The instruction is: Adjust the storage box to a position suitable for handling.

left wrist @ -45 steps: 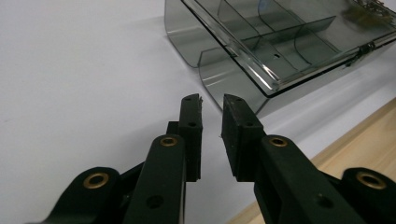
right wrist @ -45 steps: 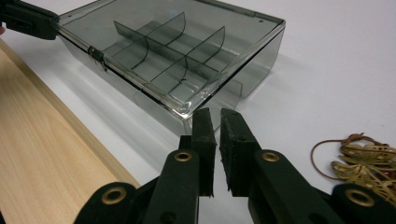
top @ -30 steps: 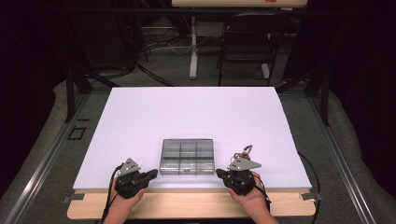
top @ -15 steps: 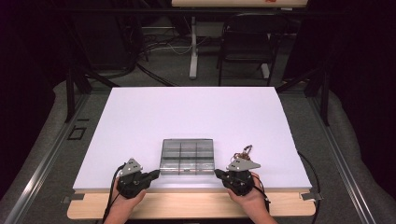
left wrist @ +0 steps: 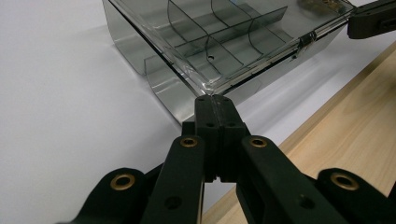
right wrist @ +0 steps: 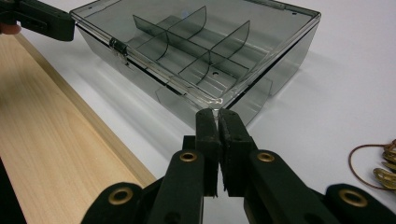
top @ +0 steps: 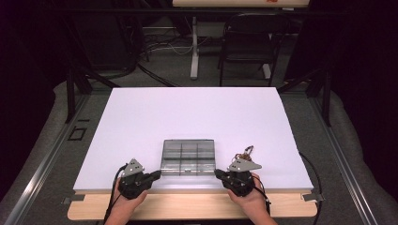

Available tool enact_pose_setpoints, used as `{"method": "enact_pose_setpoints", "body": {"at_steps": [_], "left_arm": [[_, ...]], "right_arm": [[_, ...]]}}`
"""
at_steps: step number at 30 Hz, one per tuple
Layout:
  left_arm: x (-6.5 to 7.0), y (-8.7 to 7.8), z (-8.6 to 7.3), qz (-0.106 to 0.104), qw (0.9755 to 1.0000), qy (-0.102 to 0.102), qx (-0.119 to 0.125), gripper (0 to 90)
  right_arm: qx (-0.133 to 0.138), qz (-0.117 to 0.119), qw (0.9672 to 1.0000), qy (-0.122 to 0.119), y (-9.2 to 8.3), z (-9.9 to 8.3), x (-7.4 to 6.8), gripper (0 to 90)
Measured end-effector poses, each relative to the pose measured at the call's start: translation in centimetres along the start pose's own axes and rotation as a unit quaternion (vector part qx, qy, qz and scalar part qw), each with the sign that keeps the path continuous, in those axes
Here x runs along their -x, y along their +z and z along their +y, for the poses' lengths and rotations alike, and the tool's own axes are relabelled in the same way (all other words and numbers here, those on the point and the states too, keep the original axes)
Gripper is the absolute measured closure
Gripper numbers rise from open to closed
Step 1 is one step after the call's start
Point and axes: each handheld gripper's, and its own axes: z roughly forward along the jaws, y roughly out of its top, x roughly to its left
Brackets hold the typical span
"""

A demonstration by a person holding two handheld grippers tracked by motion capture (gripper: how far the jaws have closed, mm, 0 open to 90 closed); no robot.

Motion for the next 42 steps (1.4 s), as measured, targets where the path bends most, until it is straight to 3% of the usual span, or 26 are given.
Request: {"method": "enact_pose_setpoints", "body": {"at_steps": [7, 22, 33, 37, 42], "left_arm": [[0.0, -0.1, 0.0, 0.002, 0.9999, -0.007, 0.007, 88.6], [-0.2, -0.1, 0.7, 0.014, 0.9998, 0.003, 0.017, 83.0], [-0.3, -0.2, 1.2, 0.022, 0.9994, -0.001, 0.025, 77.1], [-0.4, -0.1, 1.4, 0.022, 0.9995, 0.001, 0.022, 73.7], [-0.4, -0.3, 1.7, 0.028, 0.9993, 0.006, 0.024, 71.5]], "right_arm": [[0.007, 0.001, 1.0, -0.002, -0.1, 0.1, 0.0, 87.1], [0.024, 0.008, 0.9997, 0.006, 0.0, 0.5, 0.2, 83.2], [0.033, 0.0, 0.9995, 0.001, 0.1, 0.9, 0.2, 74.1], [0.037, 0.007, 0.9992, 0.014, 0.0, 1.1, 0.4, 70.4], [0.04, -0.001, 0.9992, 0.002, 0.0, 1.4, 0.2, 66.1]]}}
